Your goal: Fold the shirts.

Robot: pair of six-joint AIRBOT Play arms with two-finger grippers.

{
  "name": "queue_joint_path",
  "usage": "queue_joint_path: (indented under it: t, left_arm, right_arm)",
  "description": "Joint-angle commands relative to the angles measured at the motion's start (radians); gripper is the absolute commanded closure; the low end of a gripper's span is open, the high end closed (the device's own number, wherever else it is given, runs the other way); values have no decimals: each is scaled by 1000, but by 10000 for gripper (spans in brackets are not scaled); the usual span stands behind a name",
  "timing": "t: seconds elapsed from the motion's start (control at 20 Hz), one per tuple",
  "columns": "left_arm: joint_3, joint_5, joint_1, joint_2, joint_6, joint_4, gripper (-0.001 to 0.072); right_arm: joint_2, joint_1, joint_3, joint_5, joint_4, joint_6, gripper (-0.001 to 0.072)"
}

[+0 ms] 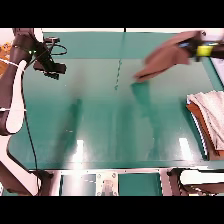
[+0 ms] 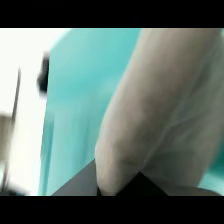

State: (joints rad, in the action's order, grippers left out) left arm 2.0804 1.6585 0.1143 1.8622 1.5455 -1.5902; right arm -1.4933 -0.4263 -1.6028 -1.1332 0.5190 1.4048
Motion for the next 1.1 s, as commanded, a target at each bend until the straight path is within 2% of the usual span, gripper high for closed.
queue_joint_path:
  t: [0.0, 0.2, 0.4, 0.7, 0.95, 1.0, 1.05]
  left_arm:
    - [0, -1, 0, -1, -1, 0, 679]
    - [0, -2, 0, -1, -1, 2, 680]
    - [0, -2, 0, -1, -1, 31, 679]
    - [0, -2, 0, -1, -2, 91, 679]
    - [0, -1, 0, -1, -2, 111, 679]
    - [0, -1, 0, -1, -2, 111, 679]
    - [0, -1, 0, -1, -2, 111, 680]
  right_arm:
    - [63, -290, -13, -94, 48, 67, 700]
    - [80, -537, -13, -245, 135, 85, 700]
    - [148, -696, -13, -336, 290, 180, 700]
    - [257, -750, 98, -462, 775, 333, 700]
    - [264, -750, 359, -462, 982, 439, 696]
    - [262, -750, 402, -462, 1028, 463, 540]
    - [260, -750, 438, -462, 1067, 468, 151]
